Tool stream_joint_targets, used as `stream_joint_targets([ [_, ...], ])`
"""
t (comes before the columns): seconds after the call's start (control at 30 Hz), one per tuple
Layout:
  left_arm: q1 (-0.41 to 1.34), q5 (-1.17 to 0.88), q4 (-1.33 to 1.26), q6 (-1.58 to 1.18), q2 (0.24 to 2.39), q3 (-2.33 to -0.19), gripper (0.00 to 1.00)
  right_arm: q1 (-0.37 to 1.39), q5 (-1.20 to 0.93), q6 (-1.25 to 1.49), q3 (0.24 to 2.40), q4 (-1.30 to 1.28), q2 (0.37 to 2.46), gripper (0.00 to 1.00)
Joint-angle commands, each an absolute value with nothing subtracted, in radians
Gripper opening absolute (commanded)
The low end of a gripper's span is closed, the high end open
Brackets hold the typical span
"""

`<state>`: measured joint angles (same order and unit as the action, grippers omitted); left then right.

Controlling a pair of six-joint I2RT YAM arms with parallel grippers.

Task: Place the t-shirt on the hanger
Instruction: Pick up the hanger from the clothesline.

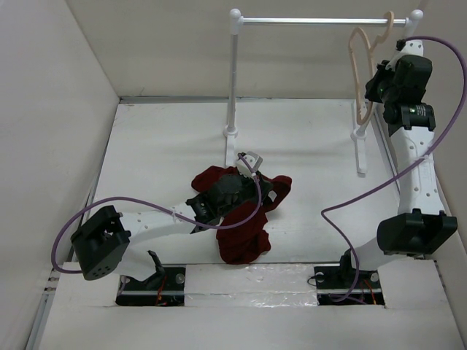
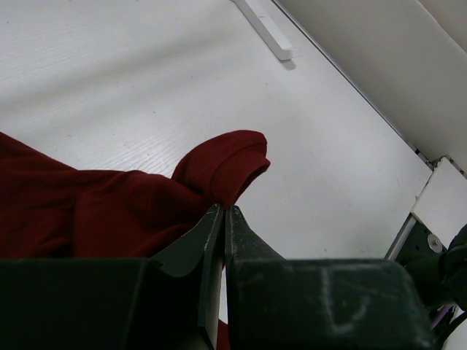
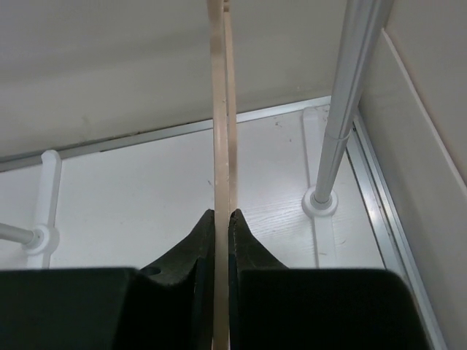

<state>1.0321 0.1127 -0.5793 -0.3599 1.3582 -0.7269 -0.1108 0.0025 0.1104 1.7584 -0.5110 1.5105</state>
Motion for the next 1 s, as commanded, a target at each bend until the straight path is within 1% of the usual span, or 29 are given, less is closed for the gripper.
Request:
stream_joint_targets([
  [0.0, 1.031, 0.106, -0.624, -0.351, 1.335, -0.742, 0.0, -0.117, -0.008, 0.106, 1.756, -0.43, 1.456, 0.0],
  [0.2, 1.031, 0.103, -0.626, -0.353, 1.339, -0.742, 0.0, -0.117, -0.029, 0.106, 1.747, -0.361, 1.404, 0.0],
  [0.43, 1.031, 0.106, -0.634, -0.354, 1.338, -0.741, 0.0, -0.117, -0.014, 0.107, 1.735, -0.38, 1.37, 0.0],
  [0.53, 1.031, 0.112, -0.634, -0.353, 1.335, -0.741, 0.0, -0.095, -0.018, 0.135, 1.642, -0.358, 1.321, 0.0],
  [0.57, 1.031, 0.115, -0.634, -0.351, 1.333, -0.739, 0.0, -0.095, -0.026, 0.144, 1.564, -0.326, 1.301, 0.0],
  [0.73, 1.0, 0.121, -0.646, -0.341, 1.312, -0.73, 0.0, -0.045, -0.072, 0.195, 1.364, -0.244, 1.146, 0.0],
  [0.8, 0.971, 0.117, -0.649, -0.342, 1.315, -0.733, 0.0, 0.024, -0.081, 0.209, 1.278, -0.239, 1.089, 0.0],
  [0.83, 0.962, 0.115, -0.649, -0.342, 1.316, -0.736, 0.0, 0.052, -0.089, 0.221, 1.246, -0.239, 1.027, 0.0],
  [0.87, 0.953, 0.129, -0.647, -0.341, 1.316, -0.741, 0.0, 0.11, -0.1, 0.233, 1.211, -0.245, 0.993, 0.0],
  [0.93, 0.922, 0.161, -0.638, -0.331, 1.315, -0.742, 0.0, 0.165, -0.132, 0.256, 1.099, -0.268, 0.913, 0.0],
  [0.97, 0.905, 0.157, -0.637, -0.331, 1.313, -0.745, 0.0, 0.193, -0.149, 0.277, 1.066, -0.317, 0.82, 0.0],
])
